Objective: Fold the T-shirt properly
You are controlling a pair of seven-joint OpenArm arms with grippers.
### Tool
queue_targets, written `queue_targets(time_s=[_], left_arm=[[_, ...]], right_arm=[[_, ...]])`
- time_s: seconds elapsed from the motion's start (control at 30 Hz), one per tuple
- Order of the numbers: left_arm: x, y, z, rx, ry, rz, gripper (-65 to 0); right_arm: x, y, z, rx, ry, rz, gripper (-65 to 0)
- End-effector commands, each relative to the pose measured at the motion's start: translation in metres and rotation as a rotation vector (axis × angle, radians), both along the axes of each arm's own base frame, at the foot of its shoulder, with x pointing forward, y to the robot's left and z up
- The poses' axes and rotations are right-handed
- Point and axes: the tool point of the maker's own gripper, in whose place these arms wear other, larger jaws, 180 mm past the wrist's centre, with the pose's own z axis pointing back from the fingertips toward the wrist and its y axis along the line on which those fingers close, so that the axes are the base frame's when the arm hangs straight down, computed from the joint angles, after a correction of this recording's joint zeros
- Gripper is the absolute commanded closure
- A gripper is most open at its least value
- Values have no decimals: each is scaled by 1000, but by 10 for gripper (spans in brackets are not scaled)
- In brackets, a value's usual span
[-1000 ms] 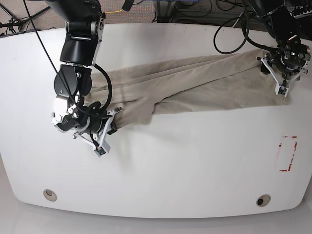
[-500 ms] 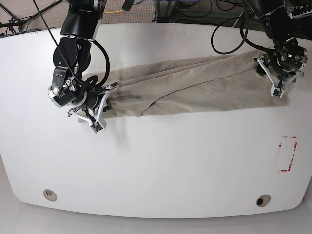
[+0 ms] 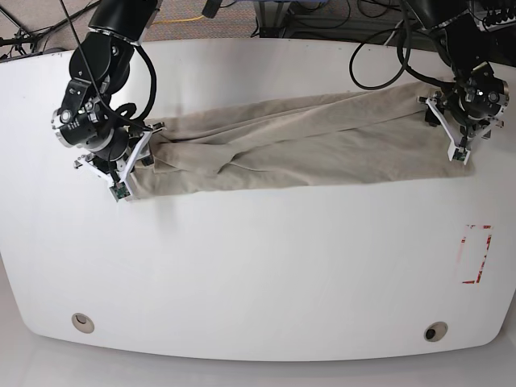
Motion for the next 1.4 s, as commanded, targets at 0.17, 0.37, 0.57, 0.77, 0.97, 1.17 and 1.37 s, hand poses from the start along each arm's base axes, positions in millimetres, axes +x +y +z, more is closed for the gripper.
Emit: queue_targets(time_s=[0.17,0.37,0.57,0.77,0.97,1.17,1.37], left_arm=[[24,1,22,6,-86,-4,-383],[35,-4,31,-41,-129,-6,-383],[30,16,51,-98,-161,100,-442],[15,39,64,-186,-212,198,-633],[7,53,59,-244,-205,228,-633],[-13,75,42,-288,-179,307,-633],[-15,73,25,-326,-140,305,-633]], right_arm=[[15,38,35,168,-124,93,-537],[14,51,7,229,-39,69,-420],[8,68,-28,325,41,85,-241],[-3,78,-57,380,110,95,-224],[-6,72,-66,384,127,83,-224],[-6,70,-68,381,131,81,-224],[-9,69,-61,362,112,90,-224]])
